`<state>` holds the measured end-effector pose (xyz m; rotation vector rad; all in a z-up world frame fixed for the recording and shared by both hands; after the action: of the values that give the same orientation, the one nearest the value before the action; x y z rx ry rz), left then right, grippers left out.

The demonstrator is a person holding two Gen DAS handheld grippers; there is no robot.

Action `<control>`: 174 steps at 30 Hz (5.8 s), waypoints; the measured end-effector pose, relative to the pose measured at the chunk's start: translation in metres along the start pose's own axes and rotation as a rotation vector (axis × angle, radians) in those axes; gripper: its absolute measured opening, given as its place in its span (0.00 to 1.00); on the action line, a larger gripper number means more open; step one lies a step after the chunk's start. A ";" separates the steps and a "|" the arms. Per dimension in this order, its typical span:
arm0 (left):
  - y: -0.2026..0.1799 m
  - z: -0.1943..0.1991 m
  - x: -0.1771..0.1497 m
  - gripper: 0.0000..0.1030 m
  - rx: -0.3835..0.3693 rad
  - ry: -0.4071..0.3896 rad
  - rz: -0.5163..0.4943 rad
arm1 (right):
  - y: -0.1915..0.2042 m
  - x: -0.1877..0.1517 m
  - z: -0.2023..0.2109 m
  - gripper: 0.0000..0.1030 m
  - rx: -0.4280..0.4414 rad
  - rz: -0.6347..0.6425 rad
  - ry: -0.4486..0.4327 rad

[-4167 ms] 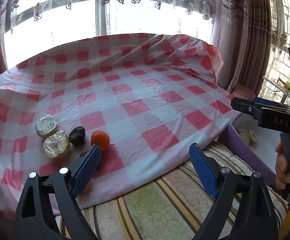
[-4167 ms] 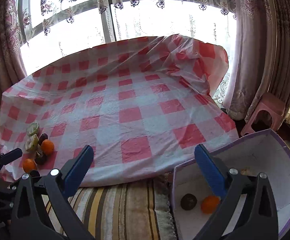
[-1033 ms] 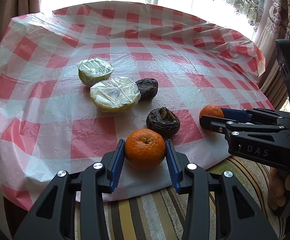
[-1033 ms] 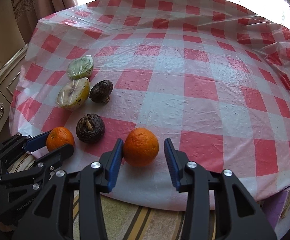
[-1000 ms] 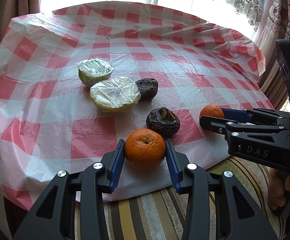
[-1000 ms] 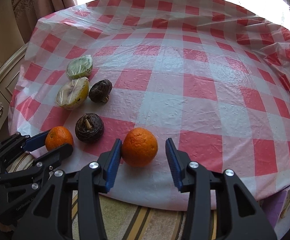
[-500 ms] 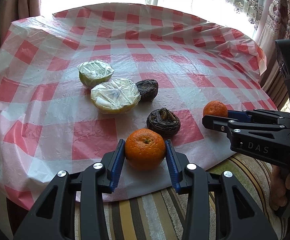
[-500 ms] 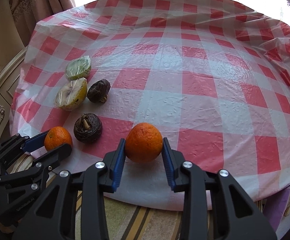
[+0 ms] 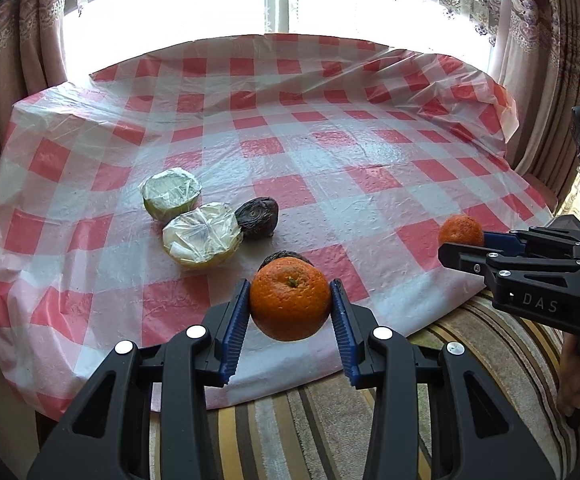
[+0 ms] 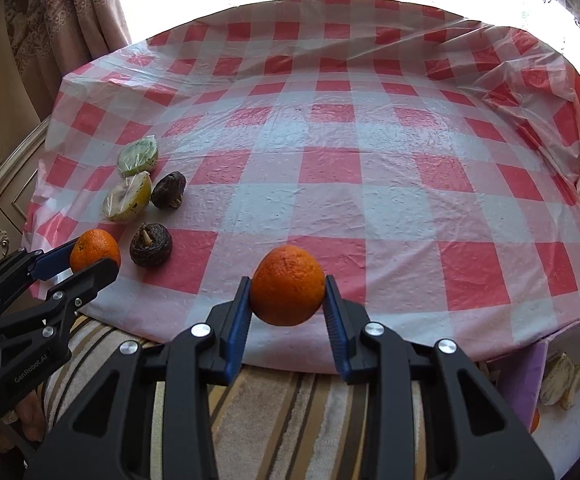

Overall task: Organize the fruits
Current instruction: 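Carry both oranges over into the white box, then open both grippers to drop the oranges into the box, then move both grippers back over the remaining fruits on the tablecloth, then grasp the wrapped pear half with the left gripper while the right gripper grasps a dark dried fruit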

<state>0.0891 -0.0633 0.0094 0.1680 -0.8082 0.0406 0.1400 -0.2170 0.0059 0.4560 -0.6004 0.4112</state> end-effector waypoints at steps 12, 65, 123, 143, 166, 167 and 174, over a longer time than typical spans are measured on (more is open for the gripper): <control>-0.070 0.021 0.025 0.37 -0.063 -0.054 -0.133 | -0.079 -0.024 0.067 0.34 -0.090 -0.120 -0.074; -0.412 -0.029 -0.027 0.38 -0.277 0.045 -0.887 | -0.277 -0.157 0.128 0.35 -0.454 -0.402 0.181; -0.287 0.012 0.055 0.58 -0.265 -0.162 -0.473 | -0.231 -0.080 0.185 0.83 -0.519 -0.394 -0.155; -0.074 -0.024 0.068 0.70 -0.007 -0.119 -0.169 | -0.100 0.012 0.087 0.87 -0.299 -0.249 -0.210; 0.056 -0.052 0.034 0.84 0.041 0.005 0.115 | 0.006 0.038 -0.012 0.87 -0.122 -0.101 -0.112; 0.058 -0.054 0.032 0.84 0.040 0.014 0.121 | 0.009 0.039 -0.014 0.87 -0.117 -0.098 -0.106; 0.066 -0.070 0.026 0.84 0.027 0.064 0.142 | 0.029 0.039 -0.032 0.88 -0.101 -0.043 -0.066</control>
<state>0.1501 0.0122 -0.0104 0.1339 -0.7552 0.1897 0.1693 -0.1669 0.0151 0.3865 -0.6711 0.3245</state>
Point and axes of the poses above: each gripper's, at about its wrist camera, not at the fingertips, and z roughly against the way its jaws point, y to its left, x to its top, the point moved 5 cm from there along -z, roughly the way its jaws point, and after that the axes turned 12 degrees about x, right-handed, at the moved point
